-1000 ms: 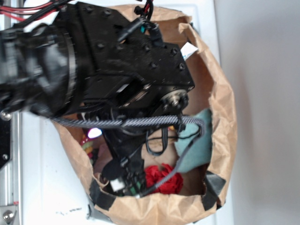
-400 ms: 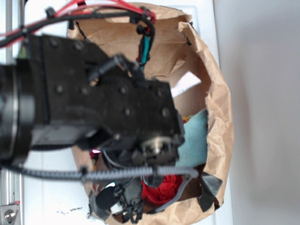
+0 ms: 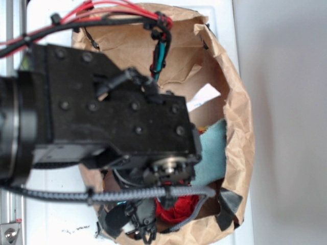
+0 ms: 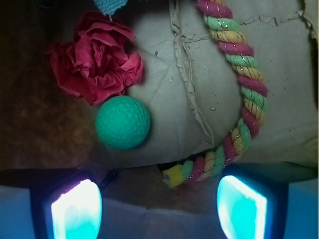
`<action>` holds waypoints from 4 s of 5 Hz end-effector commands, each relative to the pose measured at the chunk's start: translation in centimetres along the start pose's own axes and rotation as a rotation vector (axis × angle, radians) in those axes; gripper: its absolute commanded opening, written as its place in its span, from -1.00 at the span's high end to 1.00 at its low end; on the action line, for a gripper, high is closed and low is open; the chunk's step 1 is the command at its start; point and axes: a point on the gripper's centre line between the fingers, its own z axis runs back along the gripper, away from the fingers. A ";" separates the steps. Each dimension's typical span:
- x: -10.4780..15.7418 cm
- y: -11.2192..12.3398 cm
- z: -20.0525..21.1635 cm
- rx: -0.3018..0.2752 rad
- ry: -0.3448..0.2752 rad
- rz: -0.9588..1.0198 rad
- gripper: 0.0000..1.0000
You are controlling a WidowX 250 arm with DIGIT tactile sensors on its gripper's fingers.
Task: Grab the green ball.
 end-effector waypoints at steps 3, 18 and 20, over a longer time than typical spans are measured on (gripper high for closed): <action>-0.7 -0.8 -0.8 -0.029 -0.154 -0.178 -1.00; 0.6 -2.9 -7.6 -0.037 -0.034 -0.222 -1.00; -0.2 -2.5 -8.4 0.000 0.000 -0.244 -1.00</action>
